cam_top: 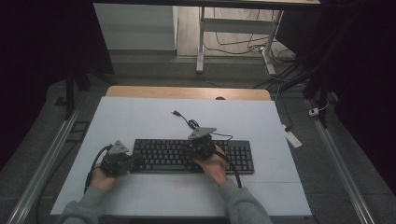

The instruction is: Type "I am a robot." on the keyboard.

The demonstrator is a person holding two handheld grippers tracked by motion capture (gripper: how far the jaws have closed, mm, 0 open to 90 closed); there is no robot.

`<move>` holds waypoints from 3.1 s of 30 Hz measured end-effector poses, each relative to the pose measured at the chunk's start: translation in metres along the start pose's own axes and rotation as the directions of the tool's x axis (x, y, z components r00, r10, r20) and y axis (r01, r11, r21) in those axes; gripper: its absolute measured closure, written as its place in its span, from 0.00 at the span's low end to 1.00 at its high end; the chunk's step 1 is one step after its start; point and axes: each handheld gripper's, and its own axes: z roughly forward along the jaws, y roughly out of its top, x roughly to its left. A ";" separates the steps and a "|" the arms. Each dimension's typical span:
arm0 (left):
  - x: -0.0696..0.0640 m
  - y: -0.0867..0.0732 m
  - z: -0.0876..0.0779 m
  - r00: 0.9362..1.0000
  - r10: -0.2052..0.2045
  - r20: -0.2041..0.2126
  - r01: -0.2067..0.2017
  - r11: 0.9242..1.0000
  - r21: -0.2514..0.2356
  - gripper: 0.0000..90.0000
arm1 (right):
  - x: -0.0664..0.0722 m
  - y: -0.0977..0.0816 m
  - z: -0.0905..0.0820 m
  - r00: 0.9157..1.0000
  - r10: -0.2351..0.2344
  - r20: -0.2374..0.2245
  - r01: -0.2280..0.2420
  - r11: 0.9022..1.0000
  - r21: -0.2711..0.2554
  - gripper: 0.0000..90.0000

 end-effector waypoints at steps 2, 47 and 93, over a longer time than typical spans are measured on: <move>0.001 0.000 -0.001 1.000 -0.003 0.006 0.003 1.000 -0.010 0.88 | -0.001 -0.001 -0.004 1.000 0.004 0.001 -0.004 1.000 -0.007 0.77; 0.002 0.004 -0.007 0.999 -0.028 0.038 0.030 0.998 -0.064 0.51 | -0.015 -0.061 -0.090 0.991 0.063 0.122 -0.057 0.997 -0.053 0.58; -0.059 0.030 0.043 0.971 0.185 0.151 -0.193 0.980 0.041 0.99 | -0.019 -0.064 -0.087 0.987 0.068 0.144 -0.065 0.998 -0.026 0.57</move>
